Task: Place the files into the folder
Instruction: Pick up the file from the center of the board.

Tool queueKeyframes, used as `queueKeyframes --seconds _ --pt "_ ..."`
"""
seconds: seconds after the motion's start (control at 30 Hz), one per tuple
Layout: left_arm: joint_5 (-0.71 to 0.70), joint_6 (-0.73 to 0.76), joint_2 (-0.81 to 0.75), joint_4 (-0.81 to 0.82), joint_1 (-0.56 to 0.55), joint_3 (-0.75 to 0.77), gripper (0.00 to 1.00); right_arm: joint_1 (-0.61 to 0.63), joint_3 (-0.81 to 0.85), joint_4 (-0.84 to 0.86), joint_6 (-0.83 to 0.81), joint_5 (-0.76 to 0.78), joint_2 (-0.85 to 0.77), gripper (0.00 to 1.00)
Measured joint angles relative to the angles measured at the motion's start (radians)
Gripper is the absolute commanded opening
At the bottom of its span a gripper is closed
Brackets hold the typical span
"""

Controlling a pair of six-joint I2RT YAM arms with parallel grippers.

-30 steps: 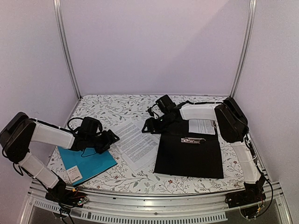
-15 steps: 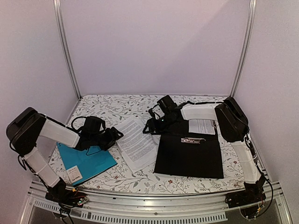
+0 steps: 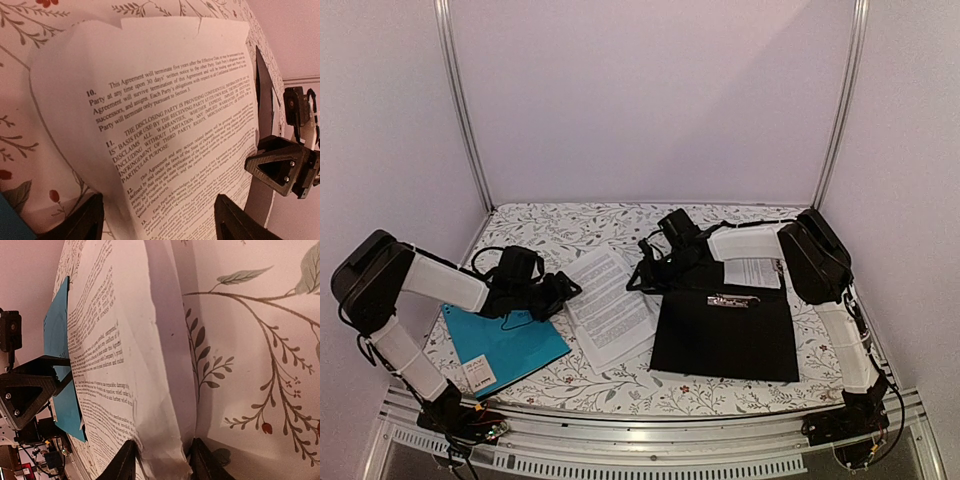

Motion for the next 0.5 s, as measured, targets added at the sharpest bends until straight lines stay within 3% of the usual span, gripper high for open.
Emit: queueKeyframes --seconds 0.5 --pt "-0.012 0.044 -0.018 -0.073 0.003 0.014 0.76 0.013 -0.011 0.078 0.027 -0.095 0.0 0.16"
